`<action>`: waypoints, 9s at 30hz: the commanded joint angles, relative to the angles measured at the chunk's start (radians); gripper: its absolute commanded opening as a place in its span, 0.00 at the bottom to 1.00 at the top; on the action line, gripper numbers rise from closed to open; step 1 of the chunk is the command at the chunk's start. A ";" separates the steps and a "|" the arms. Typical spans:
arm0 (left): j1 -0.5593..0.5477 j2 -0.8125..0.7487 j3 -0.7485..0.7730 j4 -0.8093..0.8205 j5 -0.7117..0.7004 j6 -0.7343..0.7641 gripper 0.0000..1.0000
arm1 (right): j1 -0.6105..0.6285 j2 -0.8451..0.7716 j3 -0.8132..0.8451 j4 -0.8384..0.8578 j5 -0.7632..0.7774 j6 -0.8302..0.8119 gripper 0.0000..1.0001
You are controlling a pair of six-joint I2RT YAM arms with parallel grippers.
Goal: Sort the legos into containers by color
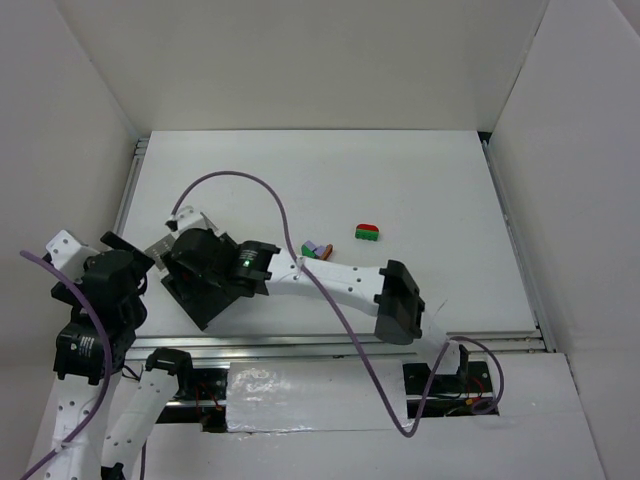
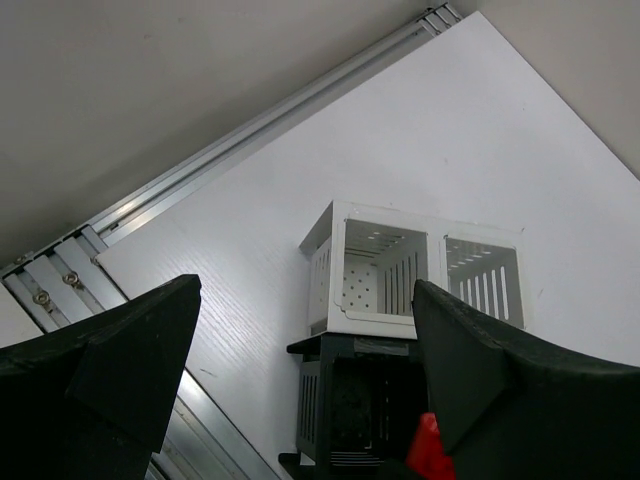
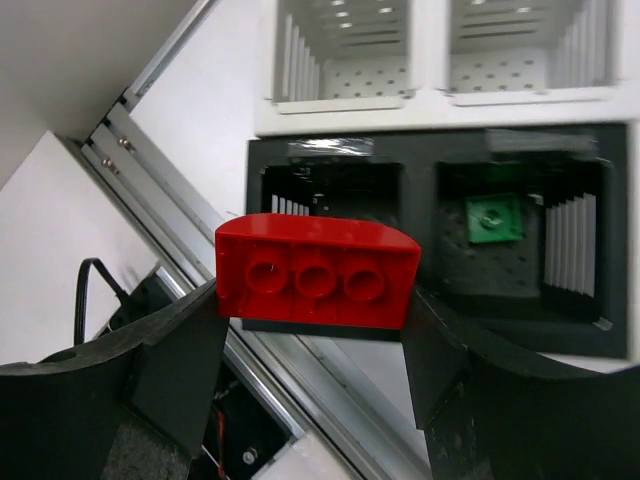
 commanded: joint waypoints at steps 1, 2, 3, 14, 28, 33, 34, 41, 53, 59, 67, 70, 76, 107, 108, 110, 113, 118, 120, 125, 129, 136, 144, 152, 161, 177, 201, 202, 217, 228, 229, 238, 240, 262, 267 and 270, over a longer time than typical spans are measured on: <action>0.006 -0.011 0.030 -0.026 -0.068 -0.053 1.00 | 0.009 0.087 0.141 -0.031 -0.027 -0.046 0.05; 0.008 -0.011 0.032 -0.026 -0.070 -0.051 0.99 | 0.011 0.100 0.172 -0.043 -0.031 -0.052 0.07; 0.006 -0.011 0.032 -0.024 -0.070 -0.050 1.00 | 0.014 0.106 0.176 -0.042 -0.037 -0.054 0.09; 0.008 -0.009 0.029 -0.018 -0.062 -0.041 1.00 | 0.017 0.099 0.140 -0.016 -0.080 -0.055 0.78; 0.014 -0.002 0.001 0.049 0.011 0.039 1.00 | 0.011 -0.143 -0.134 0.026 0.091 -0.008 1.00; 0.014 0.033 -0.013 0.114 0.097 0.104 0.99 | -0.090 -0.441 -0.499 -0.011 0.217 0.156 1.00; 0.014 0.038 -0.013 0.118 0.107 0.107 0.99 | -0.109 -0.510 -0.550 -0.017 0.232 0.208 1.00; 0.034 0.058 -0.030 0.166 0.194 0.150 1.00 | -0.232 -0.564 -0.865 -0.090 0.326 0.386 1.00; 0.043 0.077 -0.037 0.183 0.249 0.173 0.99 | -0.251 -0.319 -0.822 -0.066 0.262 0.400 0.96; 0.043 0.075 -0.039 0.186 0.263 0.177 1.00 | -0.256 -0.260 -0.845 -0.010 0.208 0.388 0.94; 0.043 0.073 -0.040 0.187 0.268 0.179 1.00 | -0.271 -0.250 -0.877 0.052 0.131 0.365 0.90; 0.043 0.070 -0.039 0.187 0.268 0.179 1.00 | -0.273 -0.248 -0.891 0.052 0.128 0.368 0.90; 0.043 0.070 -0.040 0.192 0.274 0.182 0.99 | -0.282 -0.263 -0.917 0.073 0.113 0.360 0.80; -0.400 0.438 0.033 0.482 1.090 0.095 0.99 | 0.025 -0.963 -1.147 0.346 0.205 -0.247 0.28; -0.418 0.440 0.018 0.523 1.111 0.072 1.00 | 0.028 -0.977 -1.159 0.351 0.205 -0.252 0.28; -0.457 0.445 -0.026 0.564 1.143 0.048 0.99 | 0.031 -1.029 -1.184 0.368 0.210 -0.267 0.29; -0.481 0.460 -0.056 0.635 1.237 0.027 0.99 | 0.029 -1.079 -1.210 0.386 0.211 -0.282 0.30; -0.526 0.494 -0.071 0.730 1.319 -0.011 0.99 | 0.032 -1.100 -1.206 0.376 0.213 -0.287 0.31; -0.546 0.514 -0.056 0.724 1.309 -0.002 0.98 | 0.032 -1.095 -1.203 0.367 0.219 -0.285 0.31; -0.578 0.561 -0.045 0.744 1.329 0.001 0.88 | 0.035 -1.096 -1.207 0.373 0.231 -0.287 0.31; -0.601 0.595 -0.034 0.729 1.323 0.013 0.75 | 0.040 -1.106 -1.204 0.373 0.237 -0.296 0.31; -0.612 0.597 -0.022 0.724 1.277 0.028 0.06 | 0.048 -1.083 -1.207 0.374 0.219 -0.302 0.42; -0.612 0.538 -0.013 0.695 1.164 0.053 0.00 | 0.017 -1.167 -1.284 0.448 0.204 -0.242 1.00; -0.613 0.439 -0.068 0.811 1.257 0.151 0.00 | -0.202 -1.550 -1.451 0.532 -0.485 -0.163 1.00; -0.618 0.347 -0.168 1.080 1.556 0.168 0.00 | -0.357 -1.670 -1.502 0.705 -0.589 0.056 0.95; -0.624 0.302 -0.240 1.204 1.624 0.127 0.00 | -0.356 -1.485 -1.514 0.929 -0.700 0.140 0.64; -0.624 0.314 -0.234 1.168 1.587 0.127 0.00 | -0.356 -1.422 -1.548 1.055 -0.748 0.146 0.00; -0.624 0.314 -0.232 1.163 1.582 0.128 0.00 | -0.357 -1.425 -1.555 1.057 -0.742 0.141 0.00; -0.622 0.242 -0.152 0.940 1.446 0.225 0.00 | -0.391 -1.547 -1.742 1.123 -0.732 -0.028 0.00; -0.443 0.340 0.104 0.063 0.248 -0.085 0.00 | -0.400 -1.590 -1.594 0.727 -0.274 -0.048 0.00; -0.387 0.351 0.093 0.039 0.257 -0.093 0.00 | -0.402 -1.583 -1.582 0.710 -0.223 -0.046 0.00; -0.092 0.335 -0.033 -0.018 0.265 -0.151 0.00 | -0.403 -1.418 -1.402 0.586 -0.116 -0.034 0.00; -0.092 0.342 -0.051 -0.009 0.286 -0.156 0.00 | -0.402 -1.338 -1.359 0.557 -0.087 -0.029 0.00; -0.105 0.368 -0.063 -0.080 0.331 -0.220 0.73 | -0.761 -1.014 -1.247 0.696 -0.566 0.061 0.00; -0.106 0.354 -0.046 -0.098 0.318 -0.226 0.79 | -0.762 -0.974 -1.235 0.695 -0.628 0.038 0.00; -0.107 0.304 -0.051 -0.023 0.386 -0.138 0.83 | -0.761 -0.968 -1.227 0.656 -0.602 0.028 0.00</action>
